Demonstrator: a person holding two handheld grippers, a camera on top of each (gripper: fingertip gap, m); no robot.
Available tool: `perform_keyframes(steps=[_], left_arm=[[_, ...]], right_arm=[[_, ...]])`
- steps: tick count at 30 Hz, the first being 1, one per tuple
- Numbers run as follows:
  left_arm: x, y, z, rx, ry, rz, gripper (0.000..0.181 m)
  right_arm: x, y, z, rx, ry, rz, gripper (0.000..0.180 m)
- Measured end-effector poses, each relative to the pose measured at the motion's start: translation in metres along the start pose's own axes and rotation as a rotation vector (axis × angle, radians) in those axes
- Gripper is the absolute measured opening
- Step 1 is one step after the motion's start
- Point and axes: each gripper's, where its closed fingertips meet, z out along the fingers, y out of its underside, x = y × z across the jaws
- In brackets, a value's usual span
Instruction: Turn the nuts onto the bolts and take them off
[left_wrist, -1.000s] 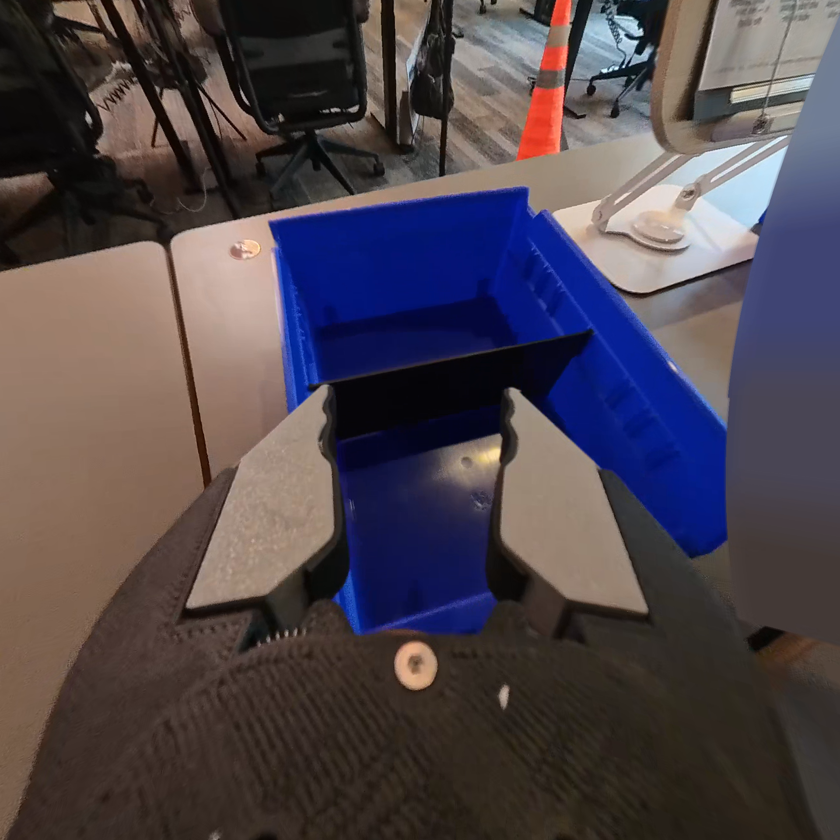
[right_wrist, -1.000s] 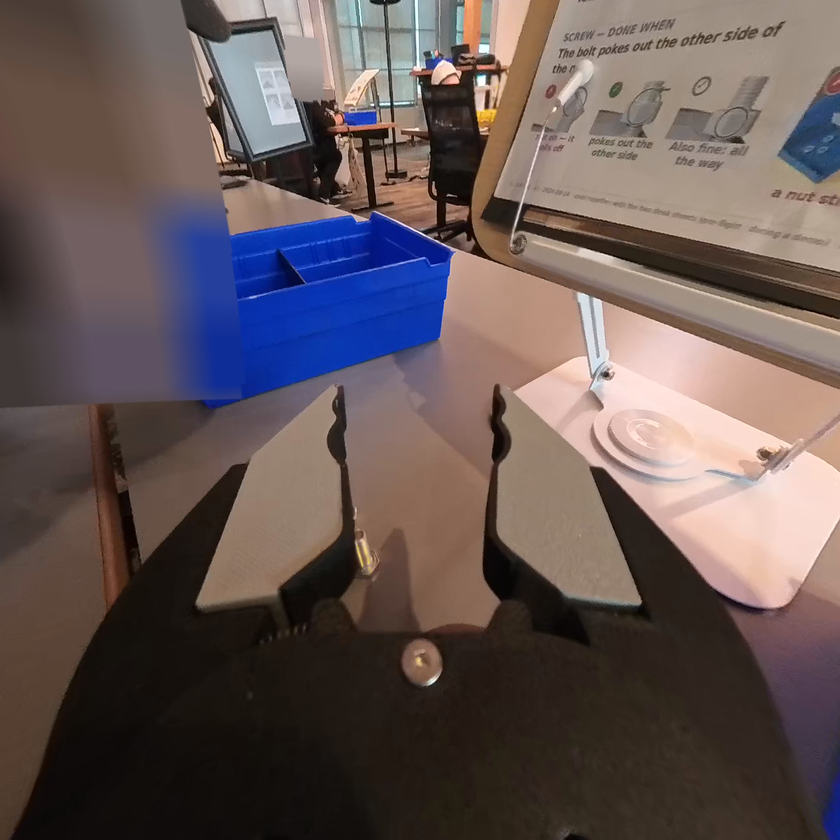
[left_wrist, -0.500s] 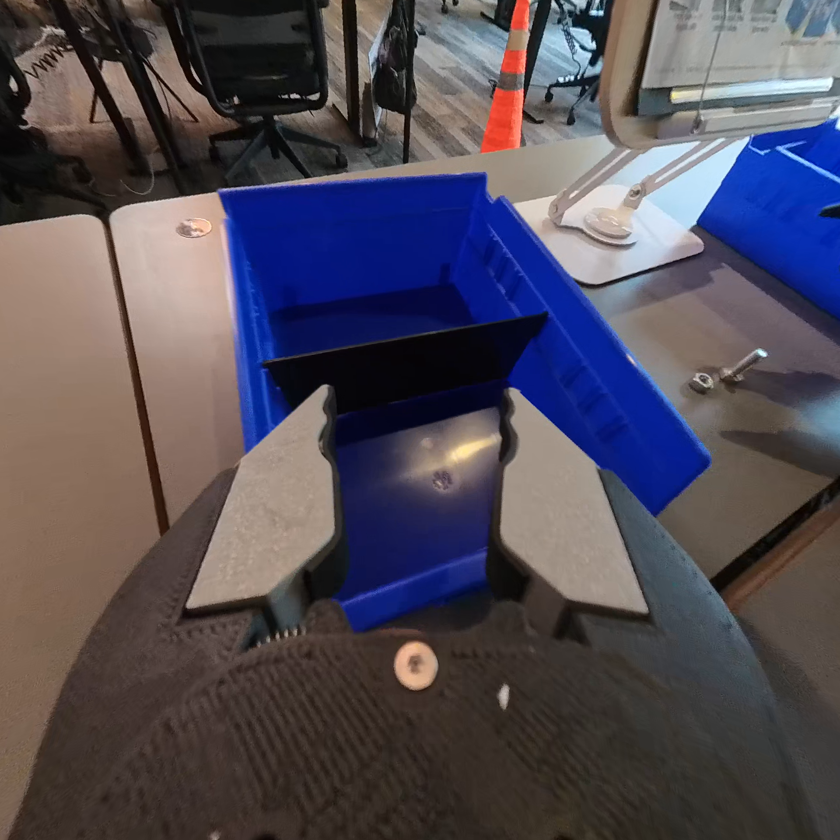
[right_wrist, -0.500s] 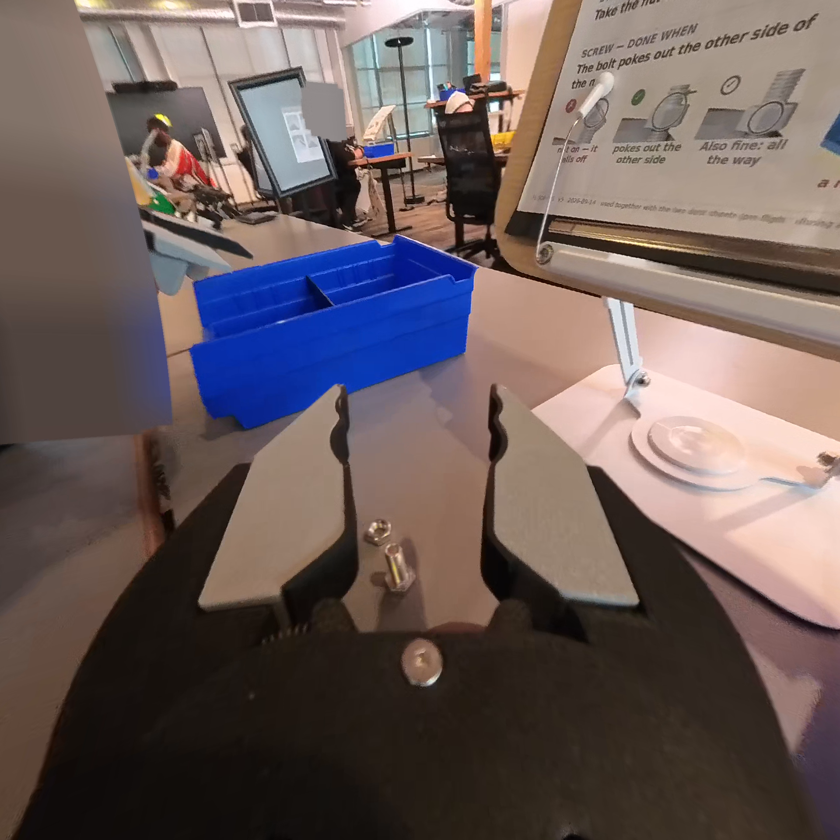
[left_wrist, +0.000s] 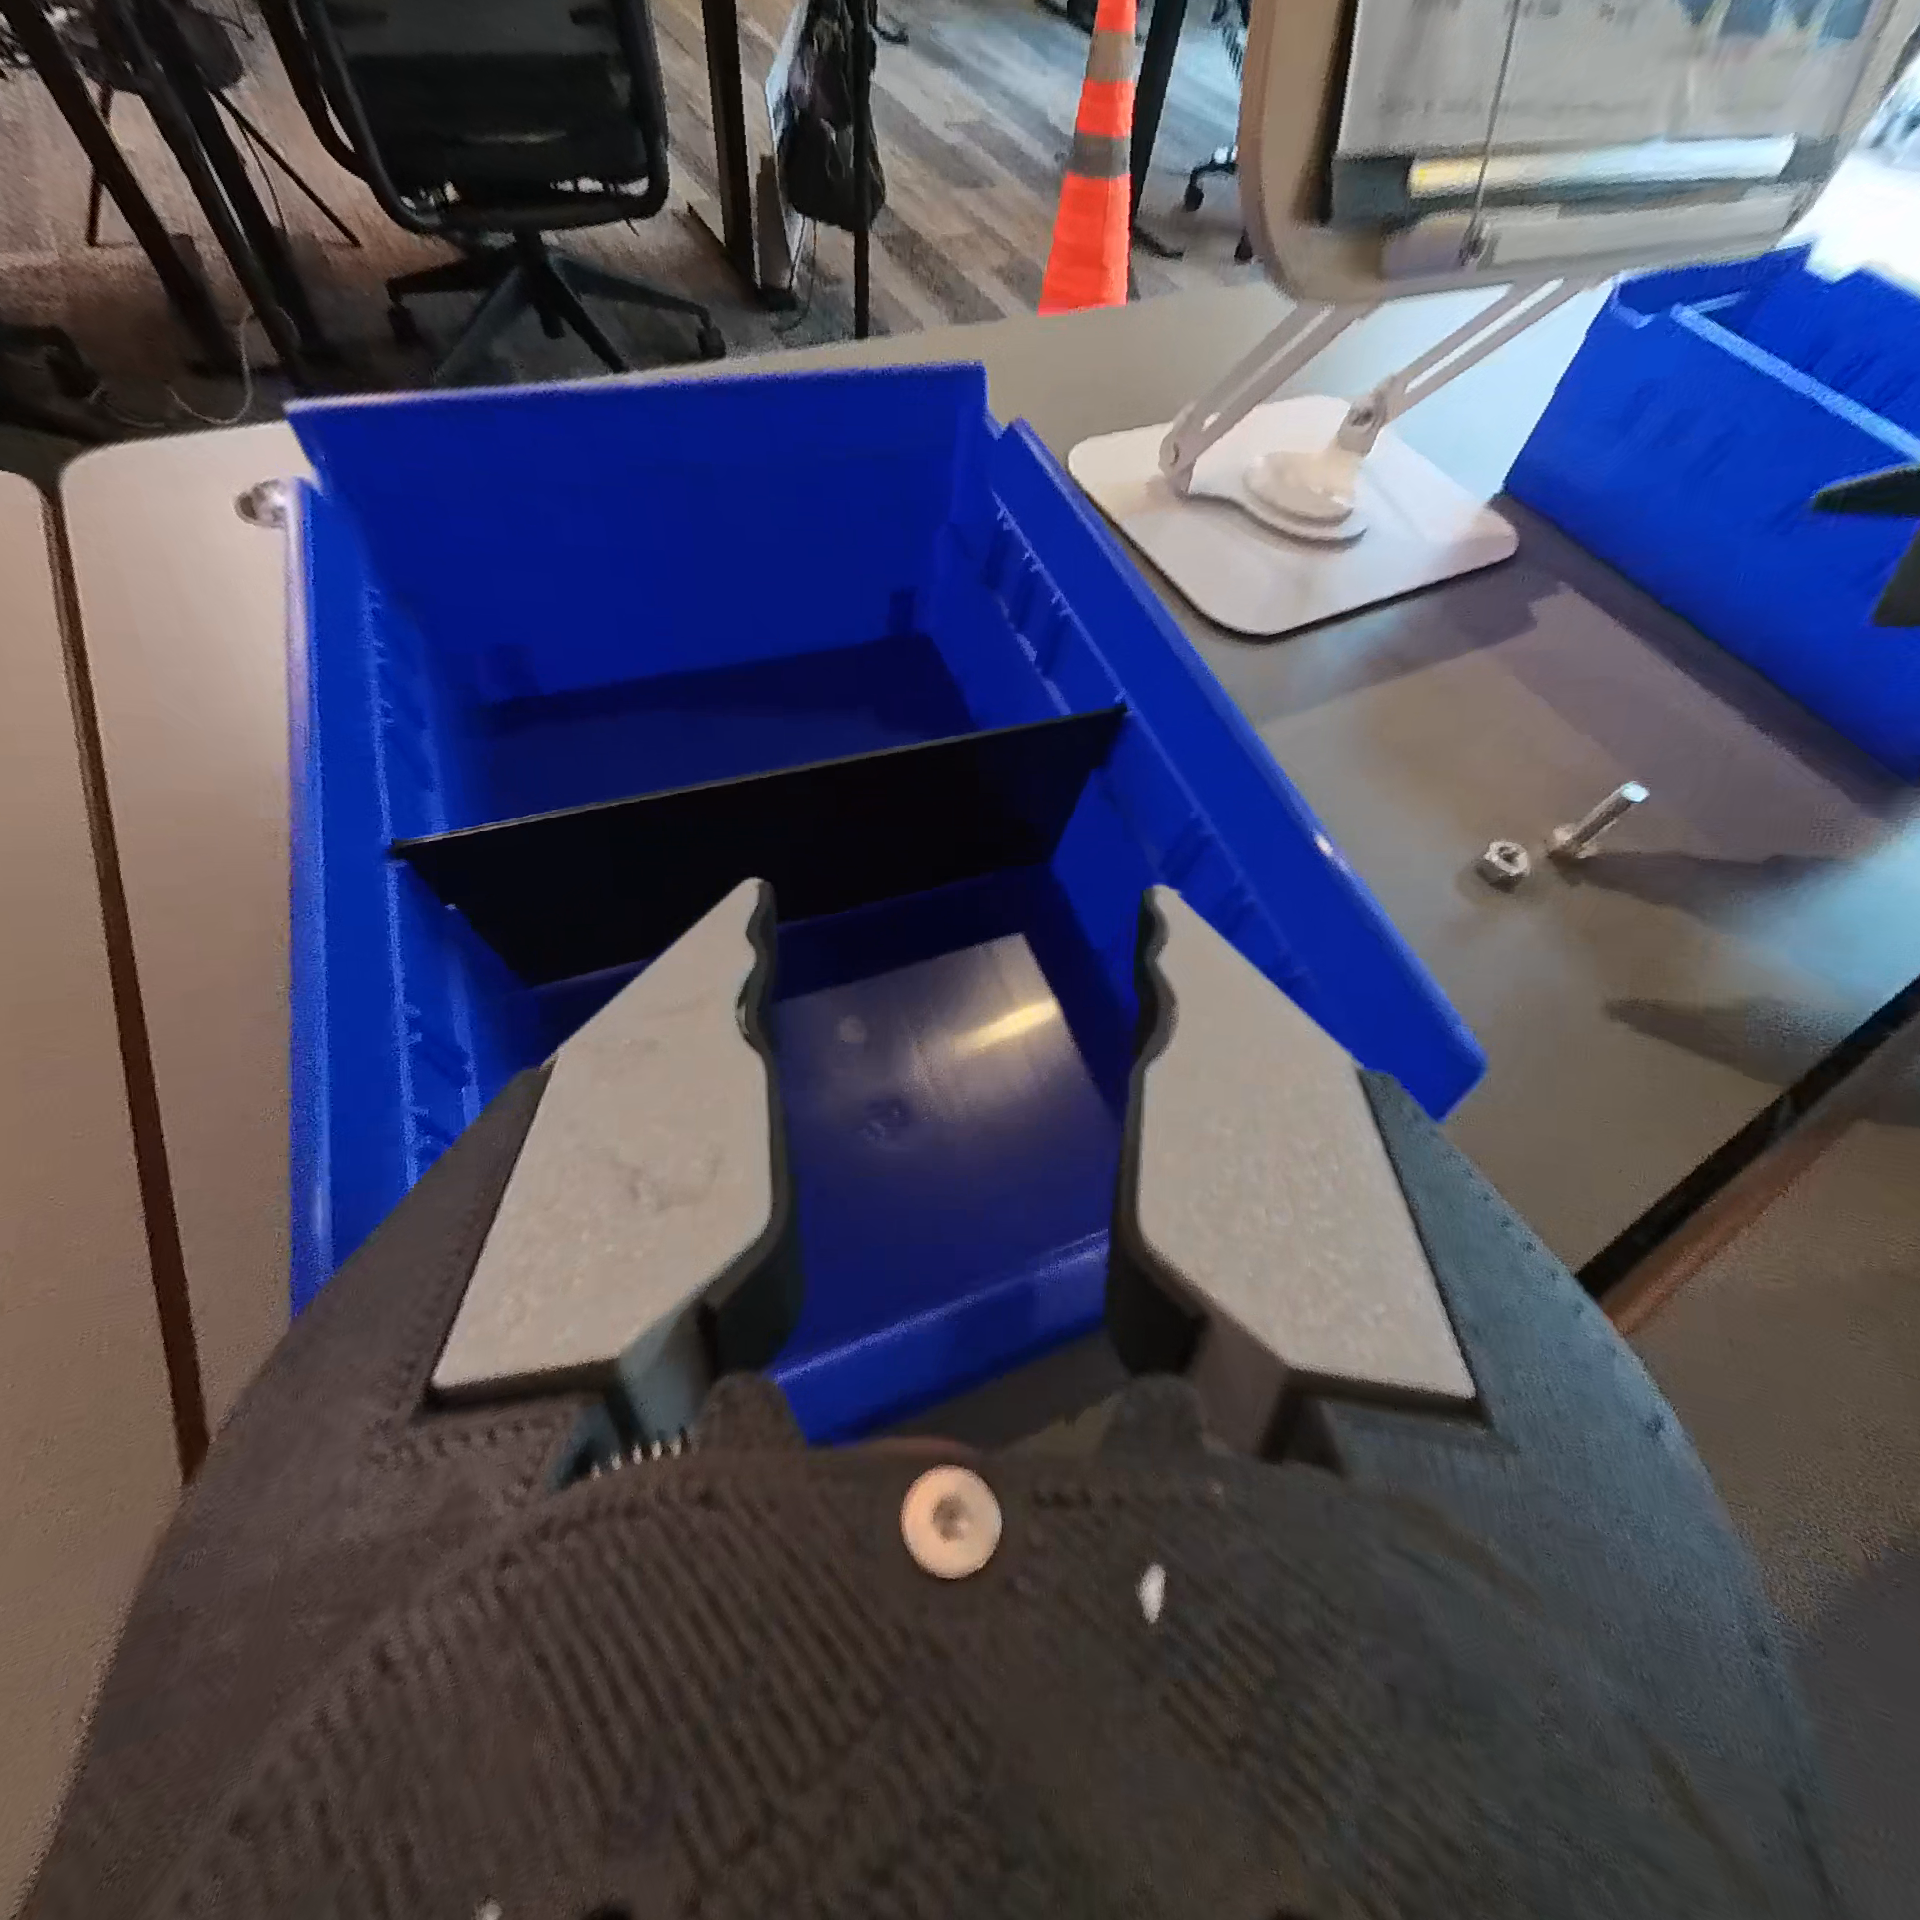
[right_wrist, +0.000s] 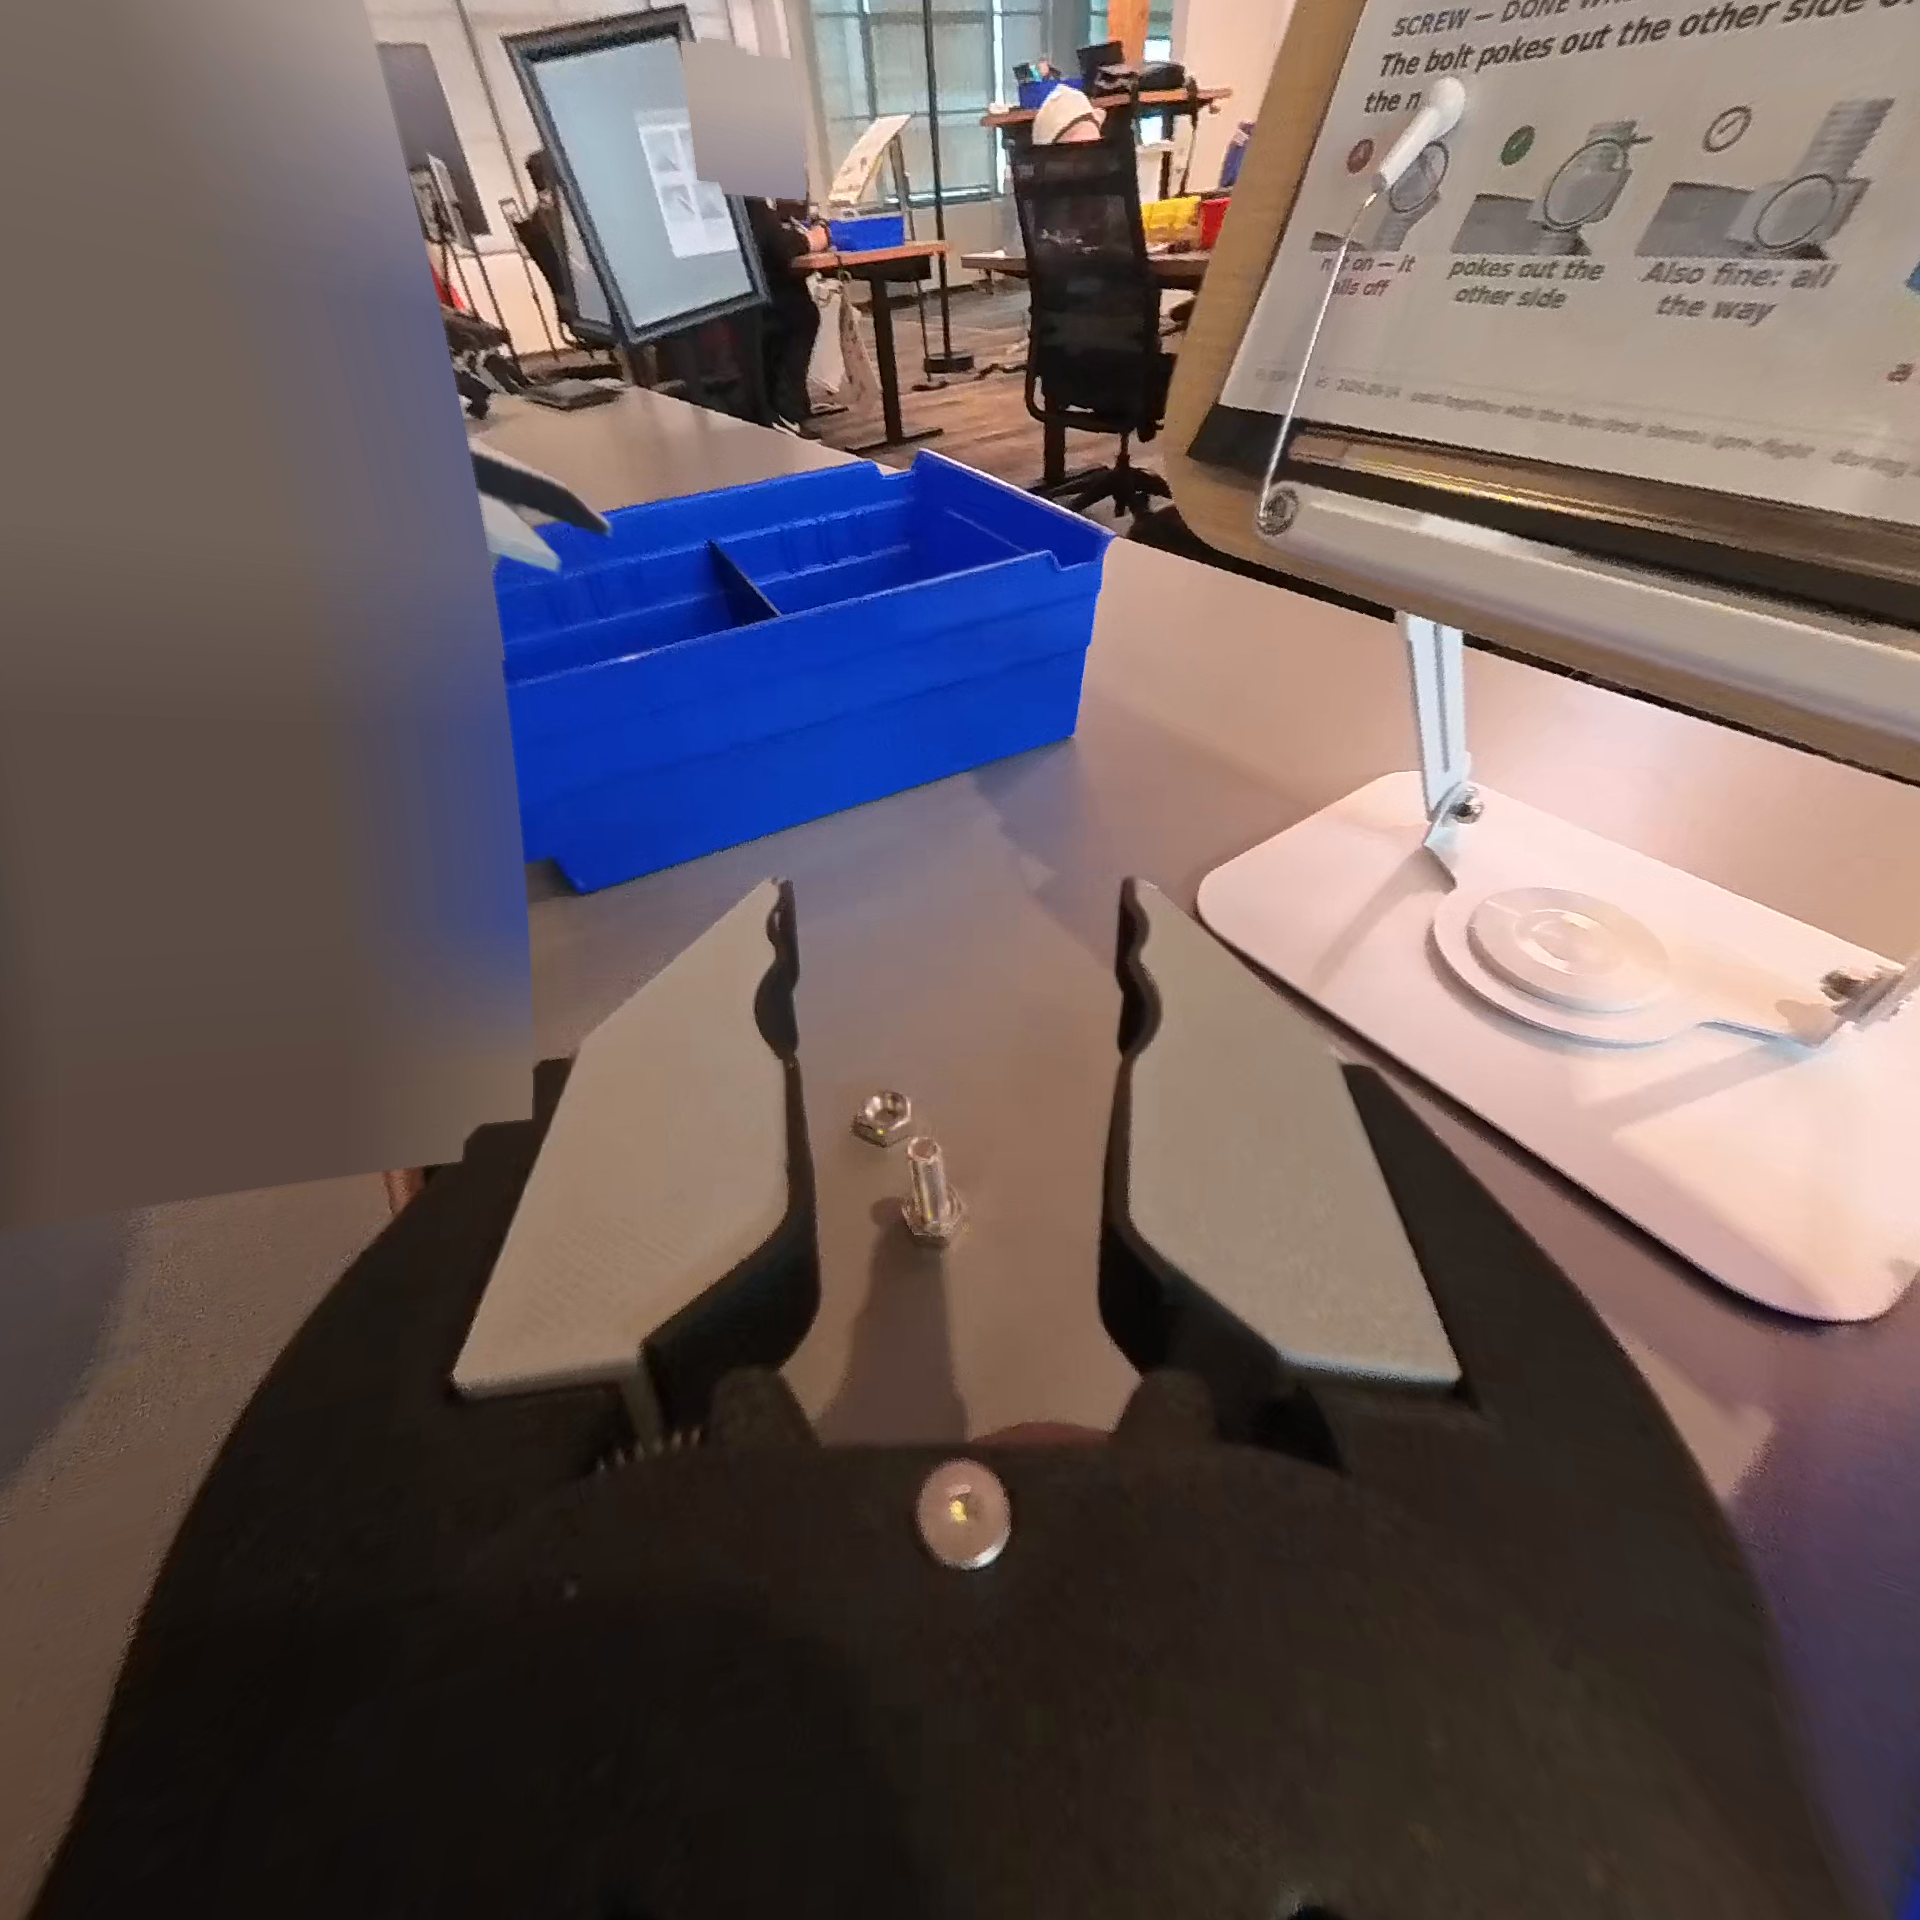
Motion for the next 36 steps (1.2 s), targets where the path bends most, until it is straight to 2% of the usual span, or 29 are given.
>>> perform_keyframes(steps=[8, 13, 20, 24, 28, 36], left_arm=[[0.029, -0.011, -0.011, 0.064, 0.042, 0.008, 0.068], [0.068, -0.009, -0.017, 0.058, 0.098, 0.023, 0.068], [0.107, 0.019, -0.028, -0.019, 0.096, 0.035, 0.069], [0.137, 0.044, -0.033, -0.07, 0.121, 0.043, 0.069], [0.166, 0.057, -0.04, -0.093, 0.13, 0.059, 0.069], [0.194, 0.079, -0.068, -0.137, 0.119, 0.047, 0.069]], right_arm=[[0.006, 0.002, -0.003, -0.034, 0.045, -0.011, 0.059], [0.011, 0.002, -0.007, -0.01, 0.077, -0.016, 0.059], [0.014, 0.006, -0.017, 0.012, 0.086, -0.011, 0.059], [0.0, -0.002, -0.018, 0.03, 0.079, -0.067, 0.059], [-0.015, 0.006, -0.016, 0.0, 0.094, -0.133, 0.058], [-0.026, 0.029, -0.05, 0.039, 0.185, -0.104, 0.056]])
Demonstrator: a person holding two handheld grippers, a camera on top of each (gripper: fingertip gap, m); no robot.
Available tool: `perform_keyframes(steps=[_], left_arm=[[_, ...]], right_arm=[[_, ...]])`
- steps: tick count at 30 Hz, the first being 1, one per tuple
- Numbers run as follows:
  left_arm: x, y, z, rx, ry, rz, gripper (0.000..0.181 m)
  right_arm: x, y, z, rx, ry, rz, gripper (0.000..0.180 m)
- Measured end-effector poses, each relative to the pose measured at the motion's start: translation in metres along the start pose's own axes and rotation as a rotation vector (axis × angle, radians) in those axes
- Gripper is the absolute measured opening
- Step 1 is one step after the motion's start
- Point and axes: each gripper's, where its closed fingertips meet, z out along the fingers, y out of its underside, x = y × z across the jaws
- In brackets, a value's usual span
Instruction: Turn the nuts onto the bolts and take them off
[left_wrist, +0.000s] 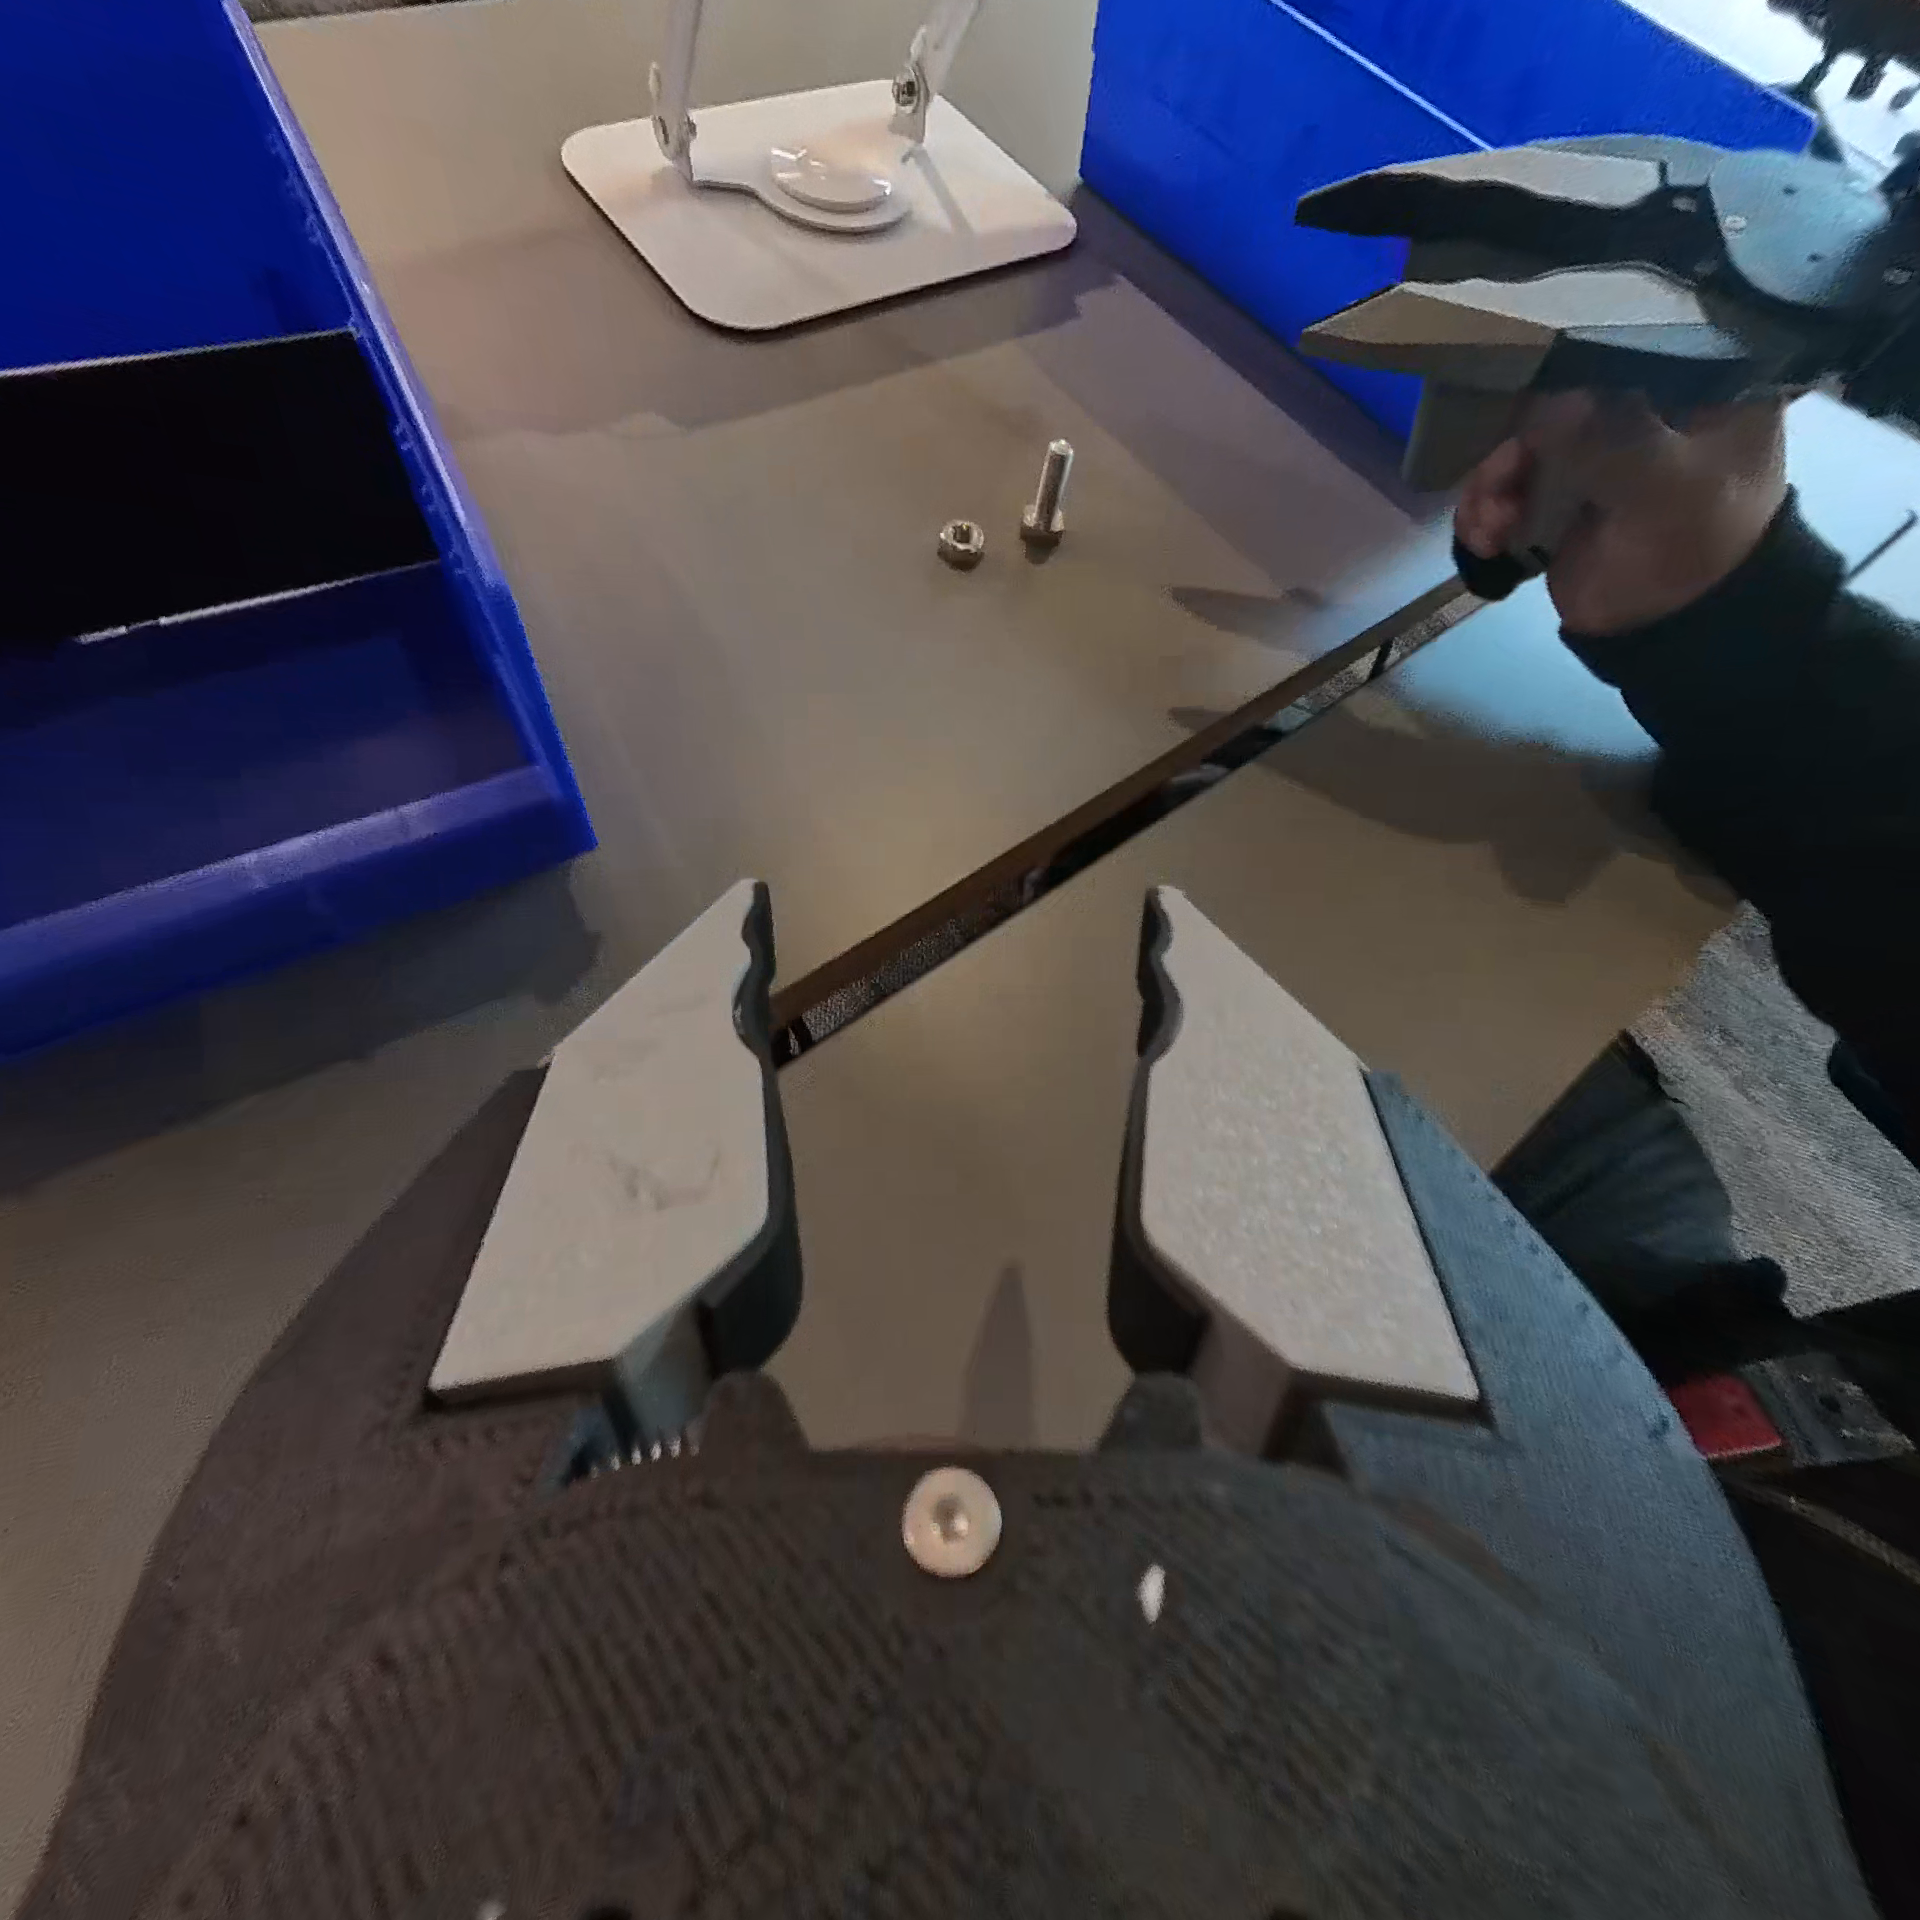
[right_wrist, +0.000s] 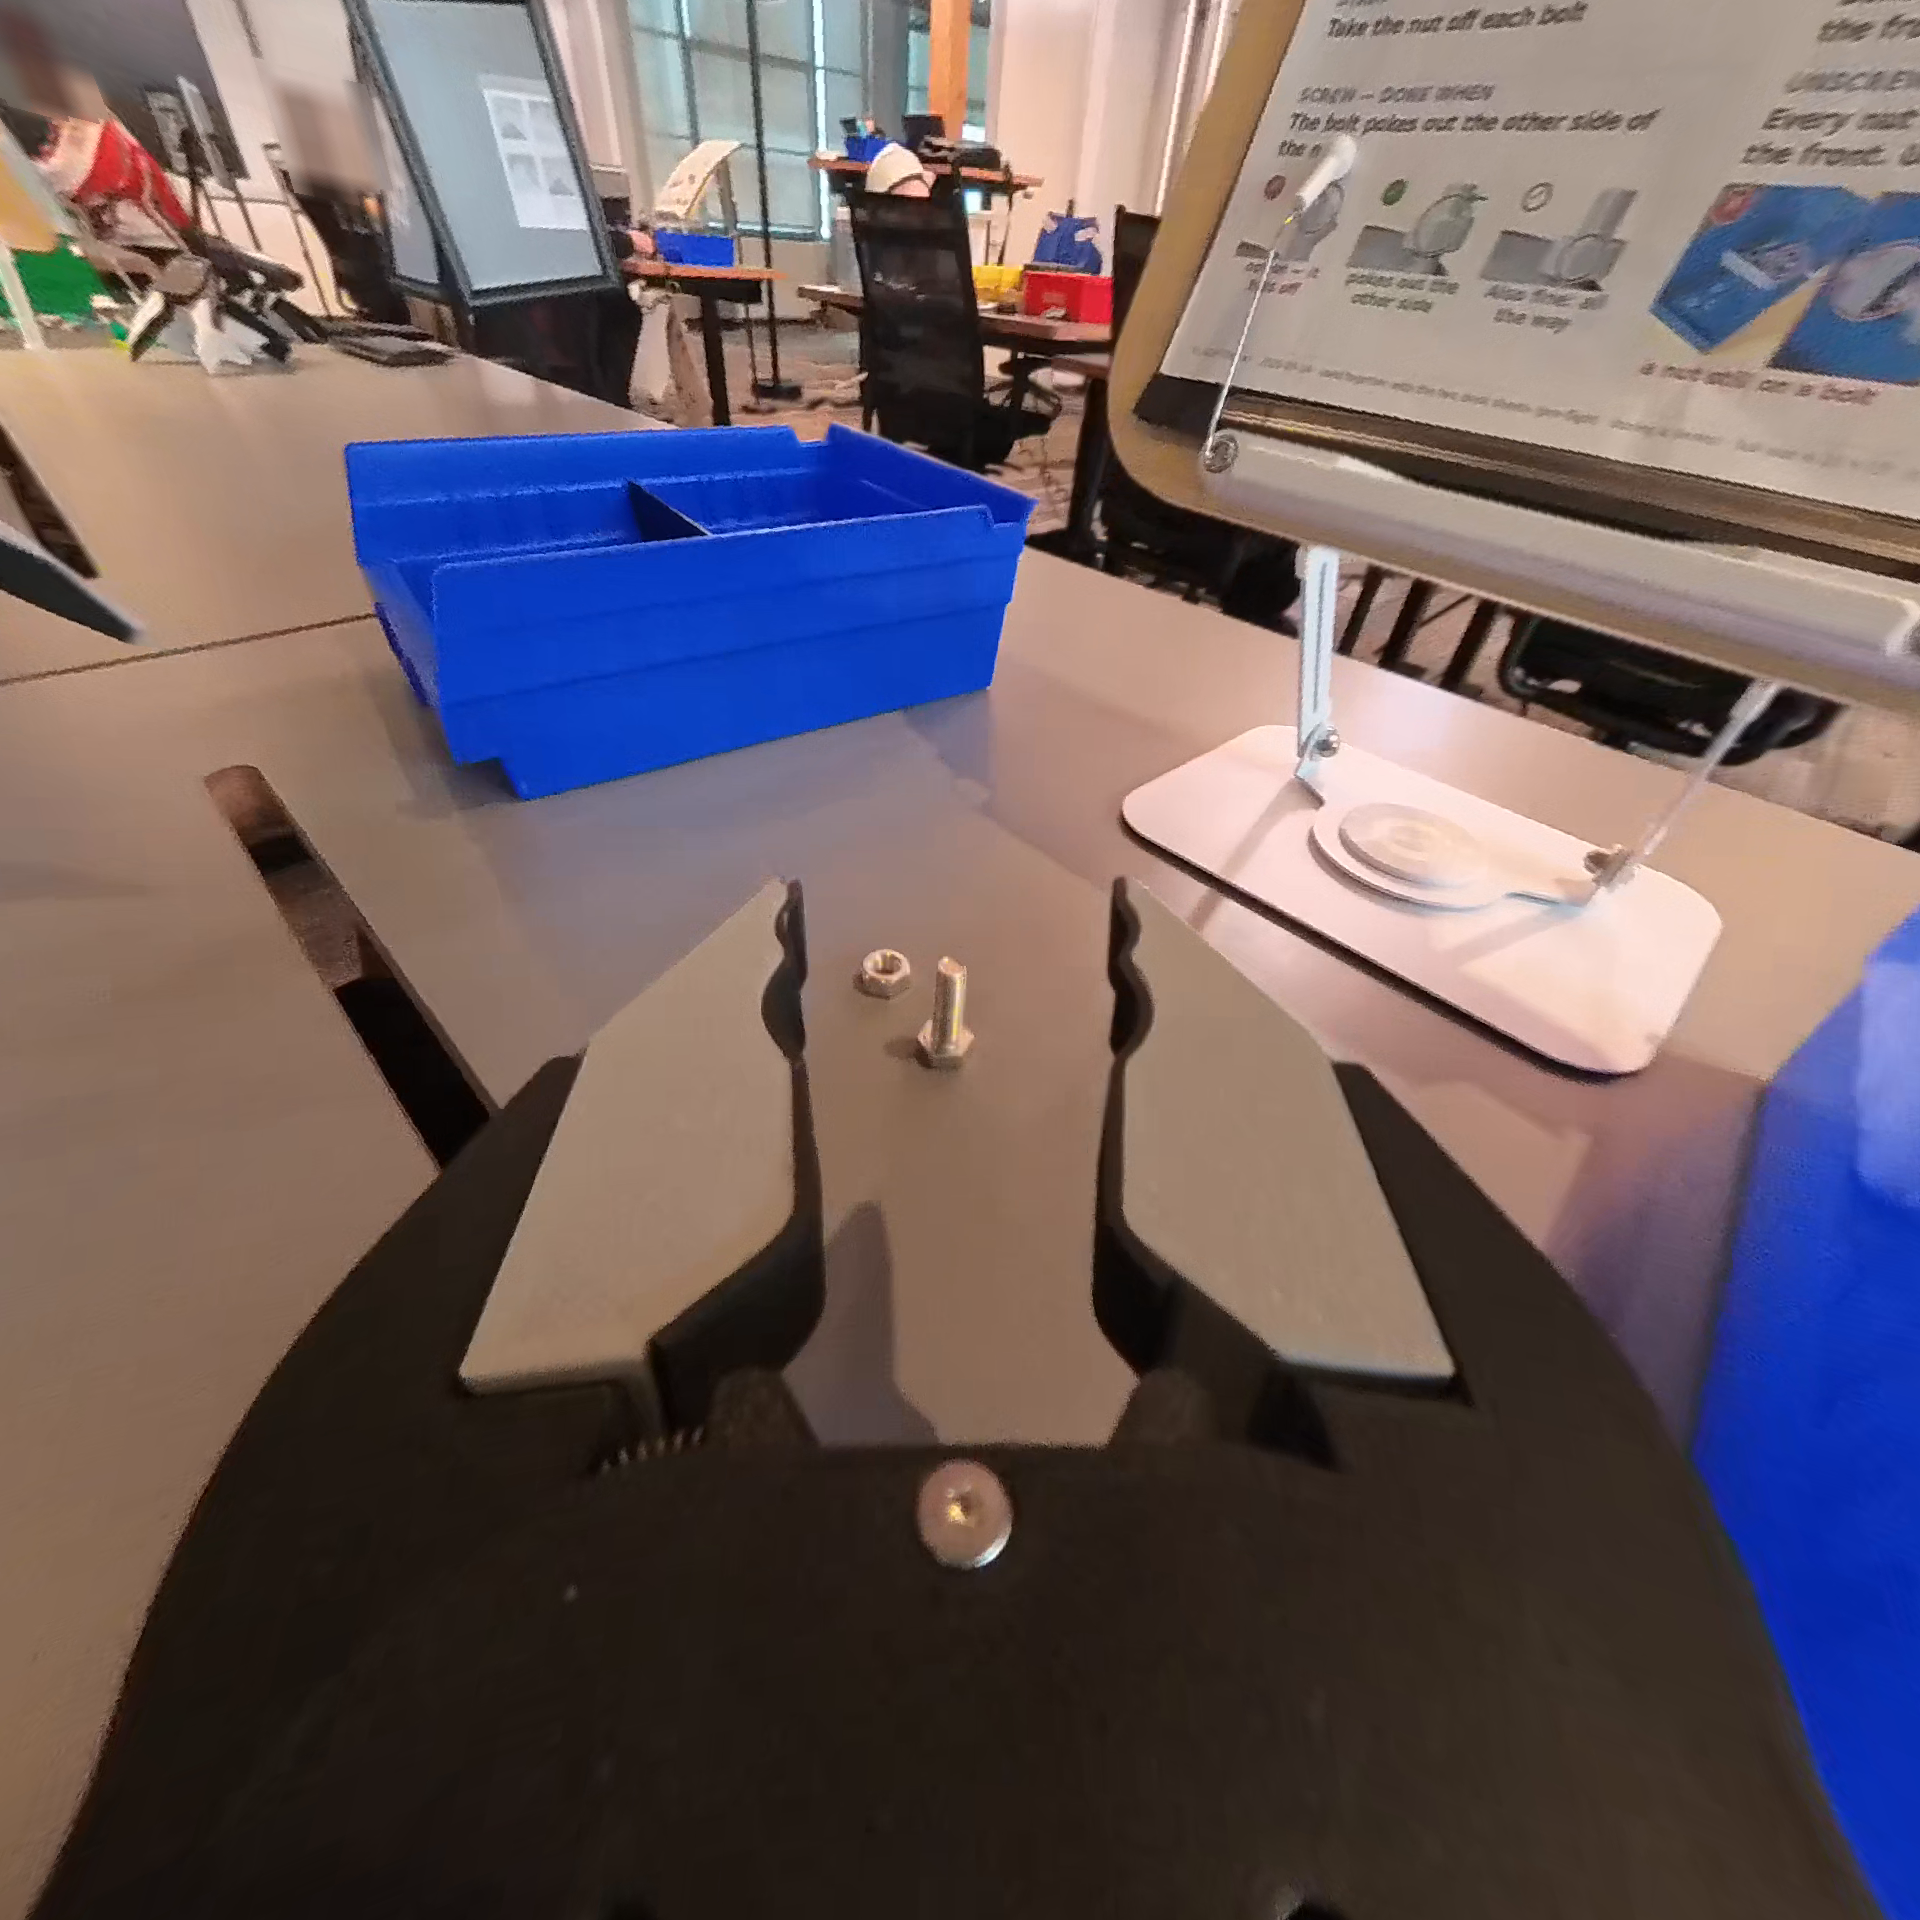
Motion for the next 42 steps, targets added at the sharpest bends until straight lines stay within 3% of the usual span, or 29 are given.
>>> perform_keyframes(steps=[11, 19, 27, 39, 42], left_arm=[[-0.002, 0.029, -0.032, -0.039, -0.032, 0.036, 0.071], [-0.006, 0.017, -0.026, -0.012, -0.008, 0.083, 0.07], [0.021, 0.01, 0.019, -0.009, 0.085, 0.128, 0.07], [0.048, -0.038, 0.086, 0.023, 0.156, 0.196, 0.071], [0.05, -0.044, 0.108, -0.001, 0.162, 0.25, 0.071]], right_arm=[[0.0, 0.006, -0.004, -0.015, 0.044, -0.031, 0.056], [-0.002, 0.01, 0.006, -0.05, 0.035, -0.046, 0.056], [-0.009, 0.011, 0.009, -0.063, 0.022, -0.042, 0.056], [0.001, 0.012, 0.005, -0.064, 0.055, 0.016, 0.054], [0.003, 0.014, 0.005, -0.073, 0.035, 0.051, 0.046]])
